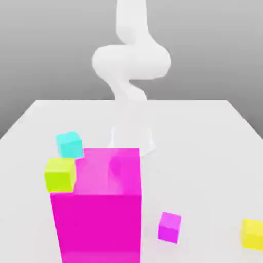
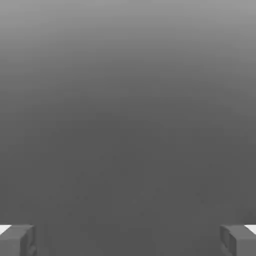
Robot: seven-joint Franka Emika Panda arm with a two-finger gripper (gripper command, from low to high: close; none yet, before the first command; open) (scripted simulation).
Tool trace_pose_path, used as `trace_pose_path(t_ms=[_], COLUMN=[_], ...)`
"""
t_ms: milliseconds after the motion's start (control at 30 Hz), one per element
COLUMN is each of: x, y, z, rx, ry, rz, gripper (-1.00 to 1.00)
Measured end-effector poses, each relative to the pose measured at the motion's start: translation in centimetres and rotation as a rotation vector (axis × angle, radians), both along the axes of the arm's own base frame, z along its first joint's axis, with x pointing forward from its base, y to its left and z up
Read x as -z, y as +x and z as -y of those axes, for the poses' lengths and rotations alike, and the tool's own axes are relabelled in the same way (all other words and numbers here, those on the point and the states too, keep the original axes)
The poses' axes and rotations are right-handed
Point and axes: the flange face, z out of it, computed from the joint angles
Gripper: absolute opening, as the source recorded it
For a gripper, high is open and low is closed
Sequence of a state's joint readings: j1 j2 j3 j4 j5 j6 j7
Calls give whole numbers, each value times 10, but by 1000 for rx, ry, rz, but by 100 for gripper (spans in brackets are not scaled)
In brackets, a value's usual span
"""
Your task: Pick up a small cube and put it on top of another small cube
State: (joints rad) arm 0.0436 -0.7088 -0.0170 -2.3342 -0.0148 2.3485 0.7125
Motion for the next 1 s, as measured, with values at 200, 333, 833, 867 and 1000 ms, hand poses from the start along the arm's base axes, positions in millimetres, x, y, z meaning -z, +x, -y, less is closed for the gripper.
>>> trace_pose_path(t_ms=[200, 333, 833, 867, 1000], x=[121, 205, 489, 501, 533], y=[61, 80, 33, 32, 31], z=[-26, -44, -88, -88, -88], rx=[-253, -430, -1068, -1072, -1075], ry=[-146, -229, -424, -424, -425], rz=[-180, -292, -628, -630, -632], gripper=[0, 0, 0, 0, -100])
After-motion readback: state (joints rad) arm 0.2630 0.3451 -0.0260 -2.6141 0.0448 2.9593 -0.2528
